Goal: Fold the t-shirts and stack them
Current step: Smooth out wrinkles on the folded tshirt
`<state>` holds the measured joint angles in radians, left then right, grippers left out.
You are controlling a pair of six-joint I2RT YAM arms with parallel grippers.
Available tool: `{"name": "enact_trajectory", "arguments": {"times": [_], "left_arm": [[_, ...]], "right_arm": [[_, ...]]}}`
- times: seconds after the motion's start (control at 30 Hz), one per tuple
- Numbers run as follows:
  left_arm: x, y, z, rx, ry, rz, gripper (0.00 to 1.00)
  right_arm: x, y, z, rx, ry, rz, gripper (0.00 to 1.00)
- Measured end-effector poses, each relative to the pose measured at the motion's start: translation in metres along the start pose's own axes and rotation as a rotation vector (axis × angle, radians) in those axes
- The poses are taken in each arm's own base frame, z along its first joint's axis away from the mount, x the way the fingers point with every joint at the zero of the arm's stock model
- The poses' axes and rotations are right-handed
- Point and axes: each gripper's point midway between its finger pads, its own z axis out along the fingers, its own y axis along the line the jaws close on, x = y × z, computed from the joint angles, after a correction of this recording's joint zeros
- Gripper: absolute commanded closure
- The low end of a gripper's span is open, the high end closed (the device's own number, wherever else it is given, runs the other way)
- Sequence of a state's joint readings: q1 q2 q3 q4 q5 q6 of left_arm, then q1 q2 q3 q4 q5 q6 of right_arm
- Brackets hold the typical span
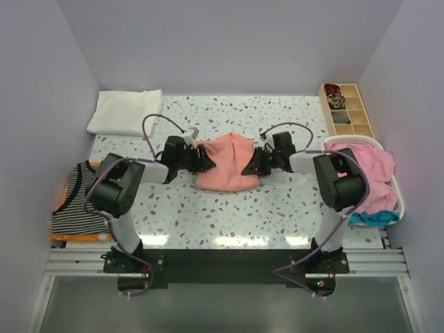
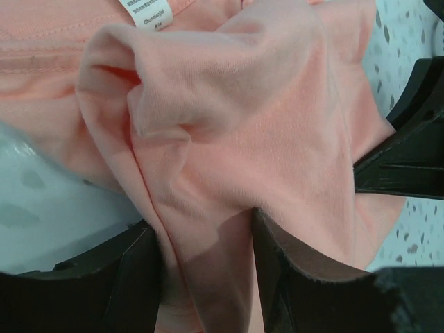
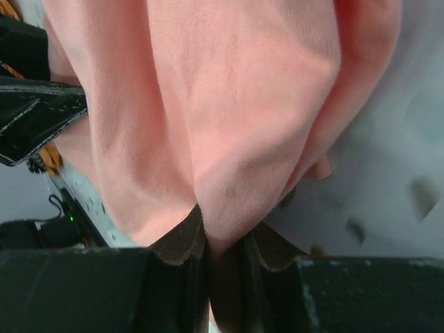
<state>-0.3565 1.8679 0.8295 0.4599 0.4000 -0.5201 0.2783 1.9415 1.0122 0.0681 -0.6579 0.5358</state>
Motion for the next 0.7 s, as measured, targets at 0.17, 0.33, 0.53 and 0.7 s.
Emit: {"name": "enact_trajectory", "arguments": {"times": [0.17,0.33,0.53,0.7], "left_arm": [[0.049,-0.028,-0.037,0.011,0.078,0.005,0.16],[0.063,-0.026,-0.075,-0.069,0.085,0.004,0.0],[0.047,-0.02,-0.101,-0.178,0.03,0.017,0.0],[0.038,-0.013,-0.099,-0.224,0.019,0.044,0.0]], "right_arm": [[0.068,0.008,-0.03,0.056,0.037,0.008,0.46],[0.068,0.014,-0.078,0.171,-0.064,-0.066,0.36],[0.026,0.032,-0.119,0.273,-0.239,-0.2,0.35],[0.005,0.018,-0.108,0.345,-0.251,-0.204,0.36]]}}
